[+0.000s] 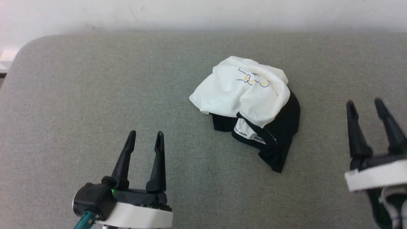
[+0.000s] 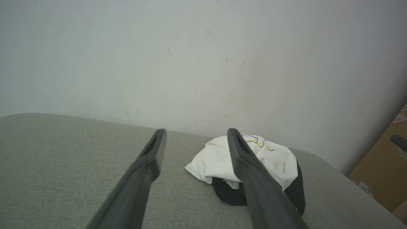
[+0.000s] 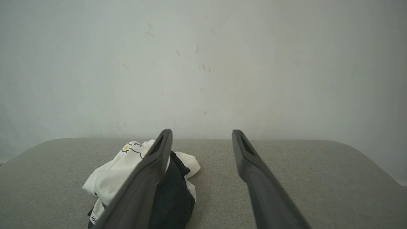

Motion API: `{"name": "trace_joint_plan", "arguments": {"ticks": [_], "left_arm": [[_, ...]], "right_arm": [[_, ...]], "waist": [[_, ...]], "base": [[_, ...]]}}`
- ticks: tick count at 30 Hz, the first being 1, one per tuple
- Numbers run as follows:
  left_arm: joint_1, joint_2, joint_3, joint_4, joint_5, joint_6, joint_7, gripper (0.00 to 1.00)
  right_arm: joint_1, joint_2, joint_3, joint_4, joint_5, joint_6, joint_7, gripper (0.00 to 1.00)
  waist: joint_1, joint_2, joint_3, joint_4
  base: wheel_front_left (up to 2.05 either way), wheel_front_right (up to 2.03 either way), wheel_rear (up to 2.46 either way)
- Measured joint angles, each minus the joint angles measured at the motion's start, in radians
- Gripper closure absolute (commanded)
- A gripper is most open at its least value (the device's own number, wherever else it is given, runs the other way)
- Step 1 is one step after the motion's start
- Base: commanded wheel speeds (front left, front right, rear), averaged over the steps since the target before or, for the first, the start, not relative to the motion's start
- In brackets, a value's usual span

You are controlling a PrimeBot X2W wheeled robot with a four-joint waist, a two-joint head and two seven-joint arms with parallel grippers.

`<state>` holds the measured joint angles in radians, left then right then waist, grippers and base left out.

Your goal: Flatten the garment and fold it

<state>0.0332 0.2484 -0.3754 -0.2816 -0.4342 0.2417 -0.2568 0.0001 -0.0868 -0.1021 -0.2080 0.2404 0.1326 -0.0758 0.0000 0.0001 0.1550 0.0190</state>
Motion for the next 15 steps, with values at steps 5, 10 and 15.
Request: {"name": "trace_joint_plan", "arguments": {"ticks": [5, 10, 15], "left_arm": [[-0.006, -0.043, 0.016, 0.022, 0.032, -0.048, 0.000, 0.00], [-0.039, -0.092, 0.022, 0.041, 0.063, -0.086, 0.000, 0.00], [-0.065, -0.131, 0.024, 0.065, 0.085, -0.124, 0.000, 0.00]], "right_arm": [[-0.164, -0.098, 0.016, -0.003, 0.055, 0.000, 0.160, 0.00], [-0.341, -0.201, 0.050, 0.067, 0.125, 0.000, 0.311, 0.00], [-0.464, -0.284, 0.127, 0.183, 0.178, 0.000, 0.449, 0.00]], "waist": [[0.0001, 0.0000, 0.036, 0.012], [0.0002, 0.0000, 0.088, 0.028], [0.0002, 0.0000, 0.144, 0.048]], "base": [[0.00, 0.00, 0.00], [0.00, 0.00, 0.00], [0.00, 0.00, 0.00]]}}
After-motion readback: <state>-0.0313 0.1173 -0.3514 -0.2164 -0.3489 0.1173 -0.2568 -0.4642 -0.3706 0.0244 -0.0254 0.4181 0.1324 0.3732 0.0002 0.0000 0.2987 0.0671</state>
